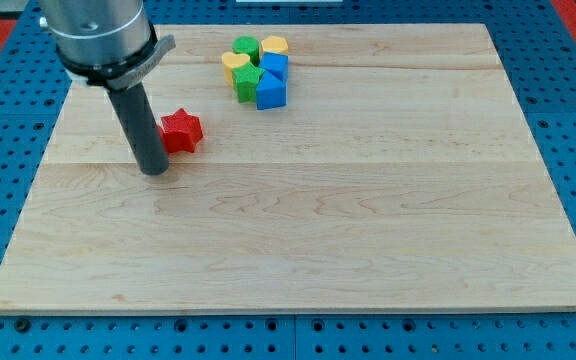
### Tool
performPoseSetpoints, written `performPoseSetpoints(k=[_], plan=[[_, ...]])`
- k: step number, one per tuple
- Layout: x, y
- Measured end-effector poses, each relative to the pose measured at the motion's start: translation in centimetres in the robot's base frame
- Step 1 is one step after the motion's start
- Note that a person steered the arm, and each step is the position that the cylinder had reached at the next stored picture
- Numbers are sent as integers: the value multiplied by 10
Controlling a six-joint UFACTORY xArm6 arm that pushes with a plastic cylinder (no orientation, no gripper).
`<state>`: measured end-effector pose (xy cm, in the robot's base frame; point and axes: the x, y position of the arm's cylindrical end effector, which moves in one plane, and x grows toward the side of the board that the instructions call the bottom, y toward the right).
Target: Place red blocks to the center of the board
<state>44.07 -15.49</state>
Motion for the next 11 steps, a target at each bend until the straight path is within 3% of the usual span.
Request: performPoseSetpoints(k=[3, 6, 8, 11], plan=[[4, -38], [-38, -49], [-38, 2], [-38, 122]])
